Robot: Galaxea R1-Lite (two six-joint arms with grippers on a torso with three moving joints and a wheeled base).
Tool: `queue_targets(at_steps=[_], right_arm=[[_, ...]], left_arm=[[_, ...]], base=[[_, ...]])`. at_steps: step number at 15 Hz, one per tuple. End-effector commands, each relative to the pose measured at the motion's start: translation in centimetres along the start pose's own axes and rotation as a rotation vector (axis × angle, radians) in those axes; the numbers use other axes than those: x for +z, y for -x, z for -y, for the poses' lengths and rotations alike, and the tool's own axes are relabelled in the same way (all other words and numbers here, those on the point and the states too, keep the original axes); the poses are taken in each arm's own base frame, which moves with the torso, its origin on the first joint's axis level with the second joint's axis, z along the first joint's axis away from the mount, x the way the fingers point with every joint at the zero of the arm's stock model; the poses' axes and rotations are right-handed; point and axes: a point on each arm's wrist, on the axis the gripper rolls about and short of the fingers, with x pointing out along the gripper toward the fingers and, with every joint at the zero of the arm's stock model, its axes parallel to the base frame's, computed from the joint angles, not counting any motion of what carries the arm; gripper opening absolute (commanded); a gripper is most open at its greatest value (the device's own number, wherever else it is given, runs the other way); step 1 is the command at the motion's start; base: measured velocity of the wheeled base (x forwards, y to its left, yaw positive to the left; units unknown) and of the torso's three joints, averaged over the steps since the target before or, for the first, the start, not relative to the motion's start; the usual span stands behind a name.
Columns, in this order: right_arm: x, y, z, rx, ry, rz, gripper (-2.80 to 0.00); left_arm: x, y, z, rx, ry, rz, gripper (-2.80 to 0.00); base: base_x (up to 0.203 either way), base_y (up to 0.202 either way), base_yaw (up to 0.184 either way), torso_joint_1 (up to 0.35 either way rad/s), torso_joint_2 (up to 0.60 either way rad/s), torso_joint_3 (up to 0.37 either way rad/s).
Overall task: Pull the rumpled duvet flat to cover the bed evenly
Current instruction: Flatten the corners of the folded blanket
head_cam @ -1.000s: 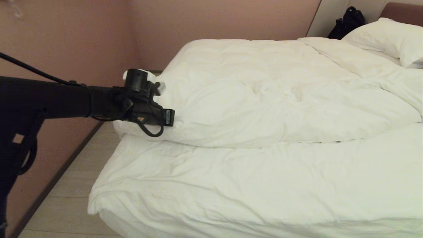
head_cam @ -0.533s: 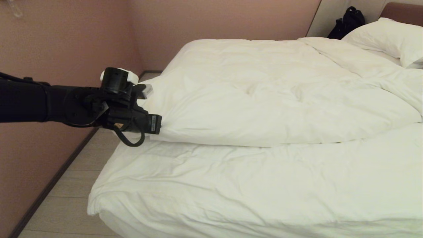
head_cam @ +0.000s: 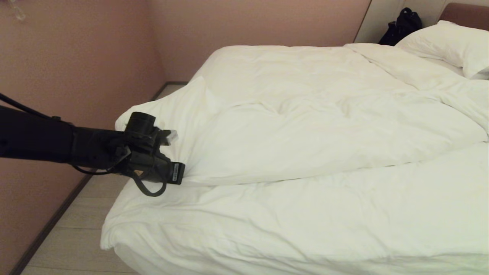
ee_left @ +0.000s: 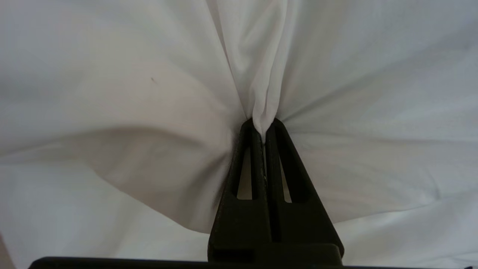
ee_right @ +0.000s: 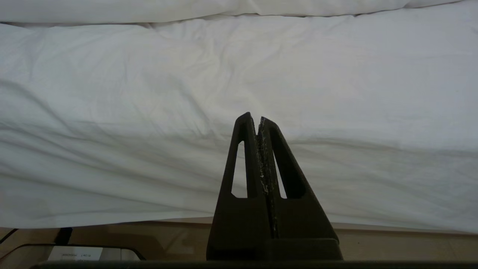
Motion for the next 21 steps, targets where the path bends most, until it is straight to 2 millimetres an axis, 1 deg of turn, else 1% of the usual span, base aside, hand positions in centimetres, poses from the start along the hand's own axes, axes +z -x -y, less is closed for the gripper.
queue_targets(at_steps=[1,3,5,6,8,10,12,14,15,18,19,20,21], right_arm=[[0.0,0.0,0.0,0.001,0.0,-0.001,-2.8],[0.0,0.0,0.0,0.001,0.0,-0.001,-2.8],[0.0,0.0,0.0,0.001,0.0,-0.001,-2.8],[0.0,0.0,0.0,0.001,0.0,-0.001,-2.8],[0.0,0.0,0.0,0.001,0.0,-0.001,-2.8],[0.0,0.0,0.0,0.001,0.0,-0.001,-2.8],[0.0,0.0,0.0,0.001,0.0,-0.001,-2.8],[0.0,0.0,0.0,0.001,0.0,-0.001,-2.8],[0.0,0.0,0.0,0.001,0.0,-0.001,-2.8],[0.0,0.0,0.0,0.001,0.0,-0.001,-2.8],[0.0,0.0,0.0,0.001,0.0,-0.001,-2.8],[0.0,0.0,0.0,0.001,0.0,-0.001,-2.8],[0.0,0.0,0.0,0.001,0.0,-0.001,-2.8]], left_arm=[[-0.7,-1.6,-0.1,0.0,0.003,-0.048,-2.8],[-1.0,-3.7,-0.2,0.0,0.0,-0.064,-2.8],[-1.1,-4.3,-0.2,0.001,-0.003,-0.042,-2.8],[-1.1,-4.4,-0.2,0.001,-0.003,-0.041,0.0],[-0.9,-4.2,-0.2,-0.001,-0.002,-0.034,0.0],[-0.6,-3.7,-0.1,-0.004,0.001,-0.014,0.0],[-0.1,-2.6,0.0,-0.001,-0.003,0.046,0.0],[0.5,-0.6,0.1,0.009,-0.009,0.122,0.0],[0.7,0.8,0.3,0.01,-0.013,0.162,0.0],[1.3,6.6,0.8,0.008,-0.024,0.299,0.0],[1.2,7.9,0.9,0.008,-0.026,0.325,0.0],[1.1,8.3,0.9,0.008,-0.027,0.333,0.0],[1.0,9.3,1.0,0.007,-0.03,0.365,0.0]], base=[[0.0,0.0,0.0,0.0,0.0,0.0],[0.0,0.0,0.0,0.0,0.0,0.0],[0.0,0.0,0.0,0.0,0.0,0.0],[0.0,0.0,0.0,0.0,0.0,0.0],[0.0,0.0,0.0,0.0,0.0,0.0],[0.0,0.0,0.0,0.0,0.0,0.0],[0.0,0.0,0.0,0.0,0.0,0.0],[0.0,0.0,0.0,0.0,0.0,0.0],[0.0,0.0,0.0,0.0,0.0,0.0],[0.0,0.0,0.0,0.0,0.0,0.0],[0.0,0.0,0.0,0.0,0.0,0.0],[0.0,0.0,0.0,0.0,0.0,0.0],[0.0,0.0,0.0,0.0,0.0,0.0]])
